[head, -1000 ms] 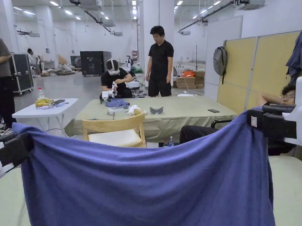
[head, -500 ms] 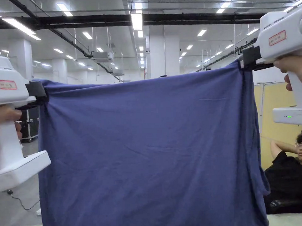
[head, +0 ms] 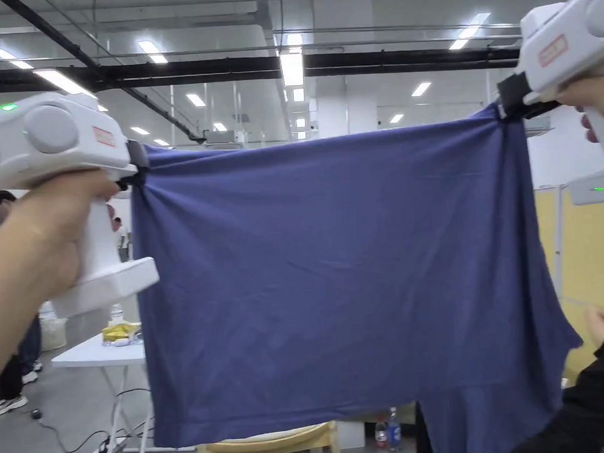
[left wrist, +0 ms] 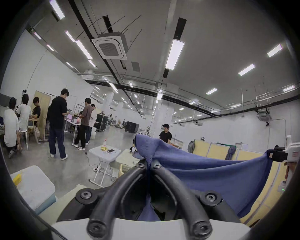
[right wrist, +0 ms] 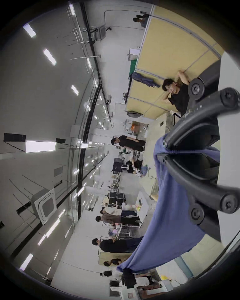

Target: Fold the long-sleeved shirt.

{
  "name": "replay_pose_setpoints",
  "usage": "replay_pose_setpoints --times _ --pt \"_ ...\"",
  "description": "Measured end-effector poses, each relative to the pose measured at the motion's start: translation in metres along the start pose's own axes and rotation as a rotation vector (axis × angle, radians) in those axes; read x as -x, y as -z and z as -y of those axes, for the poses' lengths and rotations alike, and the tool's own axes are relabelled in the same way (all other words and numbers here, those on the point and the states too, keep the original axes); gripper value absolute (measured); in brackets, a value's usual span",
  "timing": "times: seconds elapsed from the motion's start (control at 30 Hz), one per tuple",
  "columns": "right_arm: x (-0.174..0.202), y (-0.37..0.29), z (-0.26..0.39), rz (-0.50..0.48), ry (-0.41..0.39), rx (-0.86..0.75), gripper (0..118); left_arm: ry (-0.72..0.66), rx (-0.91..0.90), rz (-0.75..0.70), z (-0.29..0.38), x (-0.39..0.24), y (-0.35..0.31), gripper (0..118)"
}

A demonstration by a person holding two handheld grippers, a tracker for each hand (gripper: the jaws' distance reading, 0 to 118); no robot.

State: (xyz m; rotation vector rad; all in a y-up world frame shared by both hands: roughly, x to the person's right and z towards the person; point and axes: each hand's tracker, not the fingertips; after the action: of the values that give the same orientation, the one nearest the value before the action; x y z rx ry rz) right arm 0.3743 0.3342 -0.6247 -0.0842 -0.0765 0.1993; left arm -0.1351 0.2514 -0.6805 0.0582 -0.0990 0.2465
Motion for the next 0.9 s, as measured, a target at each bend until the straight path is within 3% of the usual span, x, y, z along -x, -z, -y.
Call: replay_pose_setpoints --times 0.1,0.23,0.47,0.67,0.9 --pt "0.0 0.036 0.048 -0.013 0.025 0.077 5 0.082 0.047 -0.011 0.048 -0.001 0.021 1" --pt "0.013 0.085 0.138 -0.062 0.039 0.209 5 0.076 0.208 -0.048 0.139 0.011 0.054 1" --pt "0.068 0.148 0.372 -0.136 0.02 0.576 5 0.112 0.492 -0.103 0.338 0.06 0.093 1" --pt "0.111 0.15 0.538 -0.168 0.049 0.84 5 0.11 0.727 -0.157 0.487 0.098 0.079 1" --pt "0.121 0.124 0.627 -0.195 0.089 0.937 5 0.112 0.836 -0.164 0.553 0.118 0.031 1"
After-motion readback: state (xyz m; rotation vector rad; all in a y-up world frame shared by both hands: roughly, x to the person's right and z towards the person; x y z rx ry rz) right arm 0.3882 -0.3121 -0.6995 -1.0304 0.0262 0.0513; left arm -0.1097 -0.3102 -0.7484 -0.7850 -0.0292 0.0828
